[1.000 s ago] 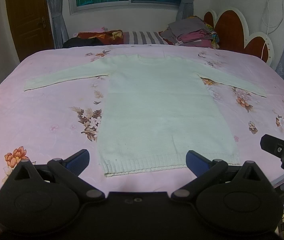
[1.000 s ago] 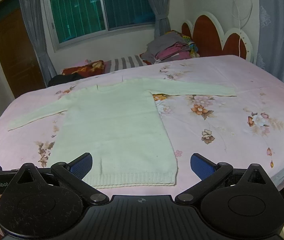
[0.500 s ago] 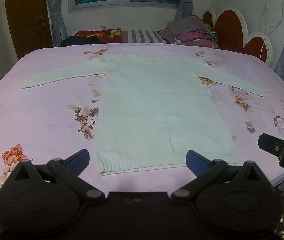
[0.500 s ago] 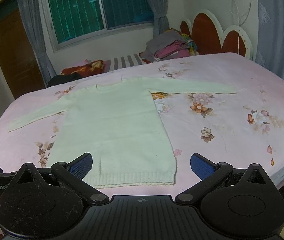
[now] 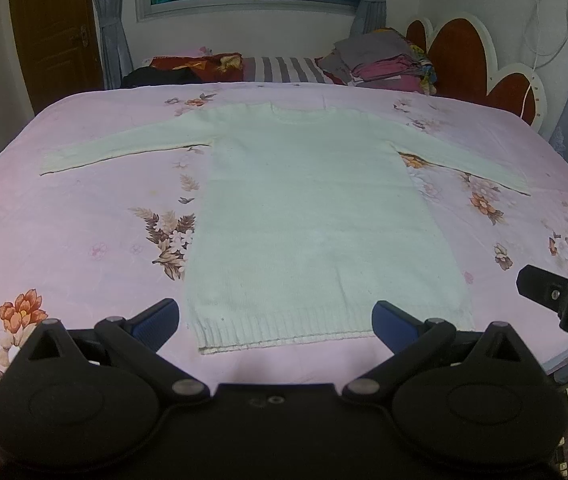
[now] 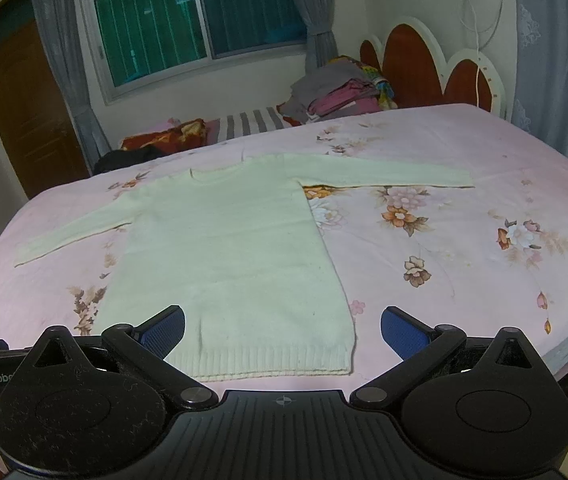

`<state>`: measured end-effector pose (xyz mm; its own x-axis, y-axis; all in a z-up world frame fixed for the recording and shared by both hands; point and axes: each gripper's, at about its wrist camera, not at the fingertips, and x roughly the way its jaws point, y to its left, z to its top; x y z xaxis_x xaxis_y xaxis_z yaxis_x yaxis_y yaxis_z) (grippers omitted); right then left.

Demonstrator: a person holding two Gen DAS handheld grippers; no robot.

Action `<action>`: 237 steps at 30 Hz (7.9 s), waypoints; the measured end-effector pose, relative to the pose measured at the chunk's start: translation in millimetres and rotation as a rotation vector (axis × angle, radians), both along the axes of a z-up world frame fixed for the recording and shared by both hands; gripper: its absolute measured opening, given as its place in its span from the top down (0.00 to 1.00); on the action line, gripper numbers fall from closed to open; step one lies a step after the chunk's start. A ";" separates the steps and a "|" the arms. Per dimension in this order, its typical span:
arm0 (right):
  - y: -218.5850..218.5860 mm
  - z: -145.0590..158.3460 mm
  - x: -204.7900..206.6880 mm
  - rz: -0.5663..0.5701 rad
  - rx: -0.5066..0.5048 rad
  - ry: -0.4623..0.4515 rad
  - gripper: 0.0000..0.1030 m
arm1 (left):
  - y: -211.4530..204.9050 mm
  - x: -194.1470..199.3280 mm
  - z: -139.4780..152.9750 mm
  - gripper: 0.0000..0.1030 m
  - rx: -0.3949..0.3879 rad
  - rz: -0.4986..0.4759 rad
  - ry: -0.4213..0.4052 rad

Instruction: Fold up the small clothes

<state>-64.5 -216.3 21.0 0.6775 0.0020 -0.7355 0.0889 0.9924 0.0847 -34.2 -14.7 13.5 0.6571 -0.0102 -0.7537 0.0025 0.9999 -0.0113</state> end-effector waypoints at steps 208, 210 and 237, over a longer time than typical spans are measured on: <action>-83.1 -247.0 512.8 -0.054 0.025 0.044 0.94 | 74.6 452.5 -156.4 0.34 -0.080 0.057 -0.039; -83.5 -253.1 510.7 -0.048 -0.005 0.032 0.94 | 72.6 453.4 -157.5 0.34 -0.062 0.051 -0.038; 48.4 -221.9 451.1 0.214 0.062 0.117 0.78 | 133.5 381.1 -103.8 0.22 -0.101 0.156 -0.033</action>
